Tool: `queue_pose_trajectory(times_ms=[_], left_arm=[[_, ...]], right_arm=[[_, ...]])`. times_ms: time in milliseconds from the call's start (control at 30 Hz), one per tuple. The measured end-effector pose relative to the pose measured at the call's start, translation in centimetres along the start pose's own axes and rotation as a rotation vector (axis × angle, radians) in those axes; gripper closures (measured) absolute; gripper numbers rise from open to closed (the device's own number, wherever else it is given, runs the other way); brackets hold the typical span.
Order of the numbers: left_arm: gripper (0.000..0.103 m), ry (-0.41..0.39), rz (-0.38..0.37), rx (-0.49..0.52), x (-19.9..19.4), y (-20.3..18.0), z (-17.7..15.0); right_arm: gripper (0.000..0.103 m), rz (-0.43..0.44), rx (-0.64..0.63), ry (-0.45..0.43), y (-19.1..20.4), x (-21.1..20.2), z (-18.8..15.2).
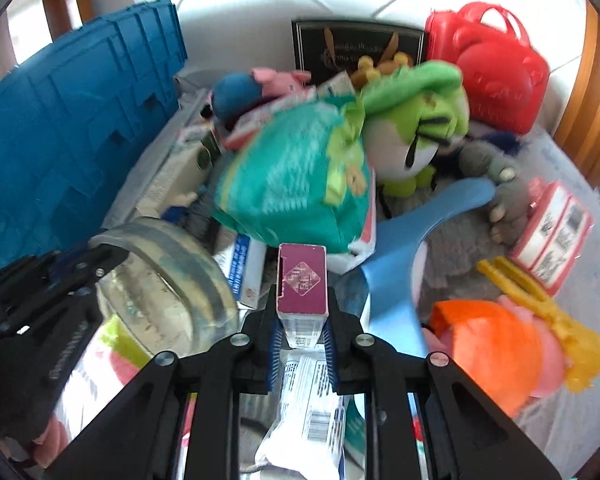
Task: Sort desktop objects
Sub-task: 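Carry the tape roll in the left gripper while the right carries the pink box to the crate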
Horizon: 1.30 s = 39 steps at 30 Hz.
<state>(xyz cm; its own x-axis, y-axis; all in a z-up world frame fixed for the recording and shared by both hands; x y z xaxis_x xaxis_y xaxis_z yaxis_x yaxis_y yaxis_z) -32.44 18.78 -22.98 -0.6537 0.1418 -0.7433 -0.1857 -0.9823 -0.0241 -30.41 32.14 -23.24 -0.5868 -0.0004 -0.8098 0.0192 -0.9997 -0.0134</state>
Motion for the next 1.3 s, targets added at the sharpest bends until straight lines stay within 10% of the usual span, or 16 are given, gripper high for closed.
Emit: queue_pose_trajectory(times_ms=[400, 800, 1300], left_arm=[[0.092, -0.122, 0.020, -0.021, -7.5, 0.9, 3.5], [0.092, -0.325, 0.197, -0.118, -17.3, 5.8, 8.9], [0.092, -0.470, 0.384, -0.190, -26.1, 23.6, 12.8]], right_arm=[[0.085, 0.010, -0.055, -0.175, 1.7, -10.0, 4.6], [0.085, 0.138, -0.252, -0.397, 7.6, -18.6, 11.1], [0.085, 0.281, -0.333, -0.586, 25.2, -24.6, 17.9]])
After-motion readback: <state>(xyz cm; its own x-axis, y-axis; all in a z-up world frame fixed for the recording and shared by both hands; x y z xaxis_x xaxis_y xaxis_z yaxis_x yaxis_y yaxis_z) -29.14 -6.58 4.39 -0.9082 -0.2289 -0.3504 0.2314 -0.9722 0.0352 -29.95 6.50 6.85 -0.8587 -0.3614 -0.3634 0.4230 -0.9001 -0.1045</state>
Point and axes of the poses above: each gripper's, at about its wrist camera, not at the fingertips, and x roughly the way its jaws point, y to its left, z to its top, the point moved 6 cm from there along x, roughly the way its jaws point, and after that the axes turned 5 degrees about -z, right-handed, at the moved point
